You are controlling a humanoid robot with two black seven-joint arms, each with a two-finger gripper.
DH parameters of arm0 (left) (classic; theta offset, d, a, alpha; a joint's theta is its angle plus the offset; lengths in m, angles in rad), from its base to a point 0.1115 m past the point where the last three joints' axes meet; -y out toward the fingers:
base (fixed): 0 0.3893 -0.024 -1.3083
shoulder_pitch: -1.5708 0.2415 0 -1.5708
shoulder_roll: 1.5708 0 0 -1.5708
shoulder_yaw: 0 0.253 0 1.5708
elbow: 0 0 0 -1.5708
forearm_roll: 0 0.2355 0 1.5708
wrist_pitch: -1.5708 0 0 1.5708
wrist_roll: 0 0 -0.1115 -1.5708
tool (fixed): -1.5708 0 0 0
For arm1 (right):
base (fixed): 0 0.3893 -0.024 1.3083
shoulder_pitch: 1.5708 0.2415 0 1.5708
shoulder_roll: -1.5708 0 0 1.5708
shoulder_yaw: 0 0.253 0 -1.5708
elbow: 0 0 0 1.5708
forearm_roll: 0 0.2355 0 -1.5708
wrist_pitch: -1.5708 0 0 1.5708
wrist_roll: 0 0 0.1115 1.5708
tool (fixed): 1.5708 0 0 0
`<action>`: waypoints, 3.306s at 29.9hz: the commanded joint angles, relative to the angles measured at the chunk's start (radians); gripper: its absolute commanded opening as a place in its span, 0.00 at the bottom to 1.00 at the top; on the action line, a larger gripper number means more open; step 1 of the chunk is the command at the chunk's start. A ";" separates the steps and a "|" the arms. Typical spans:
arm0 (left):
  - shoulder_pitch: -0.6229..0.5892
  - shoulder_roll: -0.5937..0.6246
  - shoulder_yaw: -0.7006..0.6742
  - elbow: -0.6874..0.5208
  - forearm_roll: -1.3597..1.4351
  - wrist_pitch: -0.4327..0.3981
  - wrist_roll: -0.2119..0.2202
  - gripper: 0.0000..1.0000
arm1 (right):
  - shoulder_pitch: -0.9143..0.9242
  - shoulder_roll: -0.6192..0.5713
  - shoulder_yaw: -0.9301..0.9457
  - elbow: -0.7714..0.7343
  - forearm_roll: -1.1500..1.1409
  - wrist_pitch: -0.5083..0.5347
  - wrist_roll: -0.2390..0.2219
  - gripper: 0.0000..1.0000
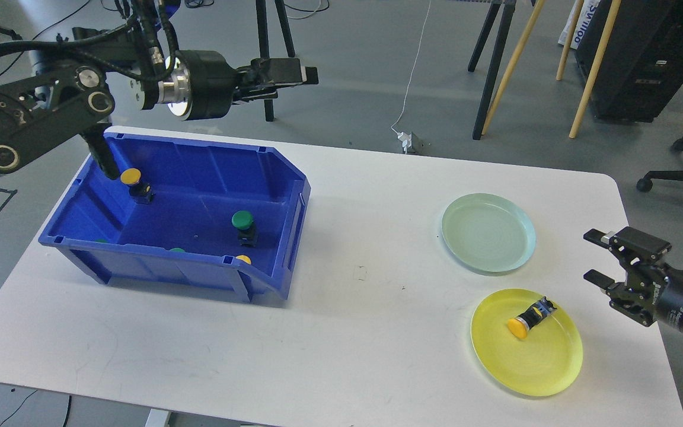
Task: Pass button and place on color plate
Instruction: 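Withdraw the right gripper and lower the left gripper into the bin, then grasp the green-topped button in the bin with the left gripper and lift, then pass the green-topped button from the left gripper to the right gripper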
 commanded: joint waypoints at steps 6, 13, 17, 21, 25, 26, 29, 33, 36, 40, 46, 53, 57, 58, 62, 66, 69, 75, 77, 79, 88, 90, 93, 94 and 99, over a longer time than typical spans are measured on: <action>0.102 0.137 0.001 -0.025 0.286 0.000 -0.003 1.00 | 0.001 0.000 0.058 -0.005 0.002 -0.006 -0.017 0.86; 0.333 0.010 0.010 0.080 0.507 0.000 -0.011 1.00 | 0.000 0.006 0.050 -0.004 0.002 -0.026 -0.034 0.86; 0.364 -0.147 0.009 0.238 0.621 0.000 -0.029 0.99 | 0.000 0.004 0.047 -0.004 0.001 -0.035 -0.040 0.86; 0.372 -0.248 0.012 0.360 0.627 0.000 -0.047 0.99 | 0.000 0.003 0.047 -0.004 0.001 -0.035 -0.041 0.86; 0.367 -0.274 0.010 0.392 0.627 0.000 -0.060 0.99 | 0.000 0.003 0.047 -0.004 0.001 -0.035 -0.041 0.86; 0.366 -0.287 0.012 0.400 0.627 0.000 -0.061 0.99 | 0.000 0.003 0.047 -0.004 0.001 -0.035 -0.041 0.86; 0.364 -0.314 0.013 0.430 0.629 0.000 -0.063 0.99 | -0.002 0.003 0.045 -0.004 0.001 -0.035 -0.041 0.86; 0.360 -0.351 0.013 0.476 0.629 0.000 -0.080 0.99 | -0.003 0.004 0.044 -0.004 0.001 -0.035 -0.041 0.86; 0.343 -0.360 0.015 0.501 0.629 0.002 -0.090 0.99 | -0.003 0.006 0.041 -0.004 0.001 -0.037 -0.041 0.86; 0.324 -0.360 0.013 0.504 0.630 0.005 -0.116 0.98 | -0.003 0.007 0.041 -0.004 0.001 -0.037 -0.041 0.86; 0.314 -0.360 0.016 0.510 0.633 0.004 -0.139 0.83 | -0.003 0.009 0.041 -0.002 0.001 -0.037 -0.041 0.86; 0.314 -0.360 0.015 0.532 0.638 0.000 -0.143 0.70 | -0.003 0.009 0.041 -0.002 0.001 -0.037 -0.041 0.86; 0.309 -0.359 0.016 0.535 0.640 0.000 -0.143 0.46 | -0.003 0.011 0.041 -0.002 0.001 -0.038 -0.041 0.86; 0.306 -0.357 0.016 0.536 0.640 0.000 -0.141 0.36 | -0.003 0.011 0.041 -0.004 -0.001 -0.038 -0.041 0.86; 0.303 -0.354 0.016 0.536 0.643 0.000 -0.139 0.19 | -0.003 0.011 0.041 -0.002 -0.001 -0.038 -0.041 0.86; 0.294 -0.348 0.016 0.533 0.640 0.000 -0.144 0.19 | -0.003 0.011 0.041 -0.004 -0.001 -0.040 -0.043 0.86; 0.288 -0.334 0.016 0.516 0.641 0.000 -0.158 0.19 | -0.002 0.011 0.041 -0.004 -0.001 -0.040 -0.043 0.86; 0.269 -0.190 0.012 0.371 0.640 0.000 -0.172 0.19 | 0.000 0.009 0.042 -0.005 -0.001 -0.061 -0.043 0.86; 0.255 -0.120 0.012 0.300 0.640 0.000 -0.179 0.19 | 0.001 0.011 0.044 -0.007 -0.001 -0.066 -0.043 0.86; 0.245 -0.051 0.009 0.236 0.636 0.000 -0.195 0.19 | 0.001 0.012 0.051 -0.007 -0.001 -0.071 -0.043 0.86; 0.119 0.114 -0.138 0.038 0.353 0.000 -0.221 0.19 | 0.064 0.070 0.061 -0.012 0.002 -0.084 -0.041 0.86; 0.073 0.101 -0.160 0.038 0.281 0.000 -0.221 0.19 | 0.081 0.076 0.067 -0.013 0.002 -0.089 -0.040 0.86; 0.025 0.028 -0.165 0.044 0.164 0.000 -0.222 0.19 | 0.090 0.078 0.093 -0.012 0.004 -0.095 -0.040 0.86; 0.009 -0.003 -0.163 0.048 0.128 0.000 -0.222 0.19 | 0.090 0.081 0.105 -0.012 0.004 -0.095 -0.040 0.86; -0.036 -0.151 -0.163 0.085 -0.023 0.000 -0.222 0.18 | 0.095 0.118 0.192 -0.009 0.008 -0.098 -0.040 0.86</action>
